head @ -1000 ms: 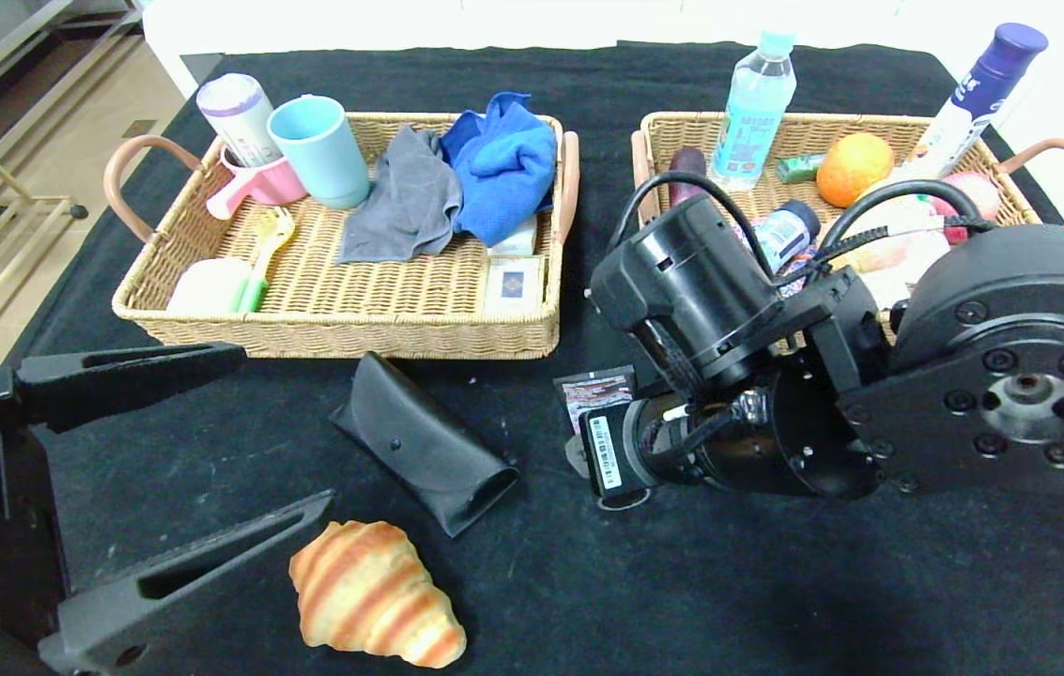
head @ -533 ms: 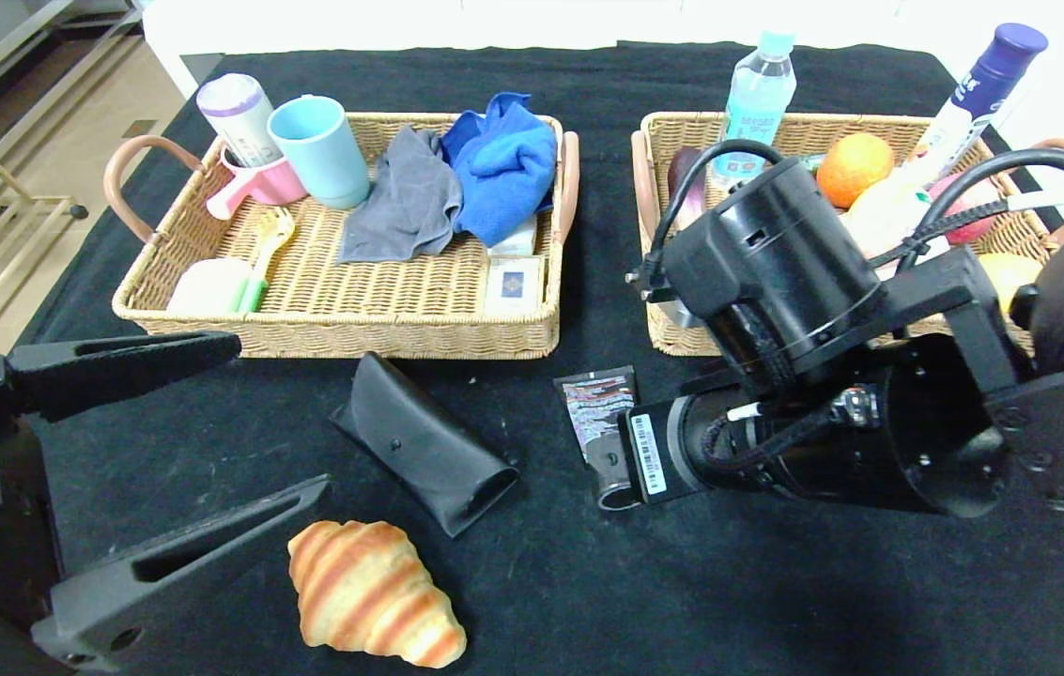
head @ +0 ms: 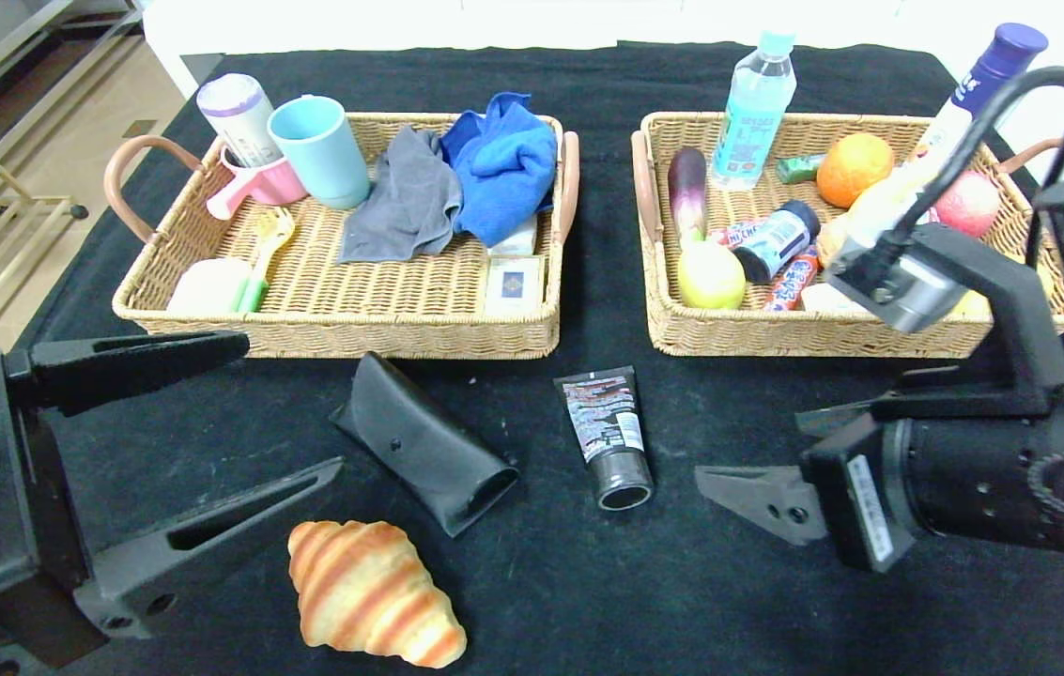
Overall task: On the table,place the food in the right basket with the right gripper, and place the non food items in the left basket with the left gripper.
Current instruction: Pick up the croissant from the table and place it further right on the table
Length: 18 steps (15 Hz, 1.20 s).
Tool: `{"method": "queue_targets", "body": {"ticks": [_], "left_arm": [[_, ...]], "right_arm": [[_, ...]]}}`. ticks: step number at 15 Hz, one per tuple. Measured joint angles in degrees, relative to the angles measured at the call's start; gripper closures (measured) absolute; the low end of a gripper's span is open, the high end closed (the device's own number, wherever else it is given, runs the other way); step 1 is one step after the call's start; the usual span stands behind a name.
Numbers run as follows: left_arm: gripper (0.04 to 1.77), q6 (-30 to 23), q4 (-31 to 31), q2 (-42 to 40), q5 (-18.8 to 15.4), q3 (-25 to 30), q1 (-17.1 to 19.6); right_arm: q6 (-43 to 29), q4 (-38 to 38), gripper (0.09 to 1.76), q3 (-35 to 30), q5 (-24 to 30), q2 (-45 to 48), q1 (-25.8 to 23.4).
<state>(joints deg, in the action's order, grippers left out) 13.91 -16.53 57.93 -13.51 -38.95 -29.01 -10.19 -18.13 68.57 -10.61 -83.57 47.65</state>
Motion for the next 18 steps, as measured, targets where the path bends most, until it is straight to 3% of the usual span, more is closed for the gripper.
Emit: {"method": "queue_targets", "body": {"ticks": [4,8,13,18], "left_arm": [[0.09,0.0,0.05,0.65,2.82,0.43,0.0],[0.09,0.48,2.67,1.44,4.11,-1.34,0.68],[0.09,0.39,9.14,1.55,6.73,-3.44,0.73],[0.09,0.23,11.98,1.99,8.61,-5.23,0.66]], "right_arm": [[8.08,3.72,0.17,-11.85,17.24,11.8,-7.72],[16.6,5.23,0.16,-19.41,31.46,19.26,-16.73],[18.35,15.26,0.15,-28.03,35.46,23.32,-18.66],[19.59,17.64,0.15,-35.85,35.79,29.33,-19.43]]}}
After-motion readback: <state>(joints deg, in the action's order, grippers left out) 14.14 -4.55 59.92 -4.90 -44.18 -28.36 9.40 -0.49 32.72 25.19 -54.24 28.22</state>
